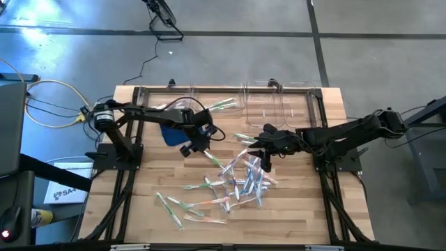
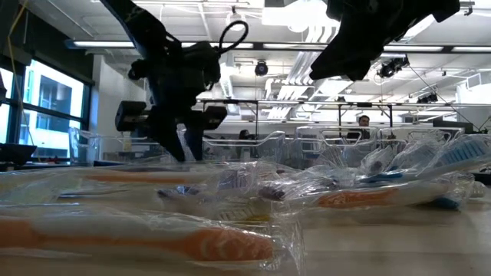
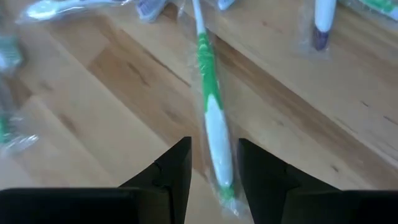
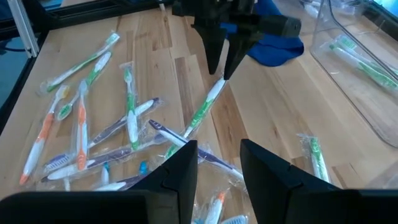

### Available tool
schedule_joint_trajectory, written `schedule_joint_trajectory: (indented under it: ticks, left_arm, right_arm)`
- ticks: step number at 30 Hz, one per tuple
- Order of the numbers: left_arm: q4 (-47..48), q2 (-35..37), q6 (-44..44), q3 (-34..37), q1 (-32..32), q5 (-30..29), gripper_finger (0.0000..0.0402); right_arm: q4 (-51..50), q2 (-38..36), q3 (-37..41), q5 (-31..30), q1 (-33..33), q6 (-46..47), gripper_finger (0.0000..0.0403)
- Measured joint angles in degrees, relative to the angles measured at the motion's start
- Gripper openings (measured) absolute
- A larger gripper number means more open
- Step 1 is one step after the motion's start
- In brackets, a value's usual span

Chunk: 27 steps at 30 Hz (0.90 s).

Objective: Pick & Place Toothbrushes
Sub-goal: Put the green toothbrush into the middle left transparent bin

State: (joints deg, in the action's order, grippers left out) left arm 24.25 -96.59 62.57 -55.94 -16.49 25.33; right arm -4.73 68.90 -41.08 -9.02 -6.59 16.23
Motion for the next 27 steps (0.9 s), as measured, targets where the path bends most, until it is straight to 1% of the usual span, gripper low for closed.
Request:
schedule_joint_trajectory:
  ticks: [2,13,19,27]
  left_arm:
    - [-0.31,-0.69,0.02,0.0,0.0,1.13,0.0125]
    - [-1.61,-4.82,-0.06,0.02,0.0,2.17,0.0125]
    - [-2.39,-7.95,-2.66,-0.17,-0.05,3.69,0.0125]
    - [-3.16,-9.0,-2.87,-0.09,-0.11,4.85,0.0124]
  right_arm:
    - [0.0,0.0,0.0,0.0,0.0,0.0,0.0114]
    - [-0.47,0.0,0.0,-0.57,0.0,0.0,0.0114]
    - [-0.92,0.0,0.0,-1.77,0.0,-0.02,0.0114]
    - [-1.03,0.0,0.0,-1.78,0.0,-0.02,0.0114]
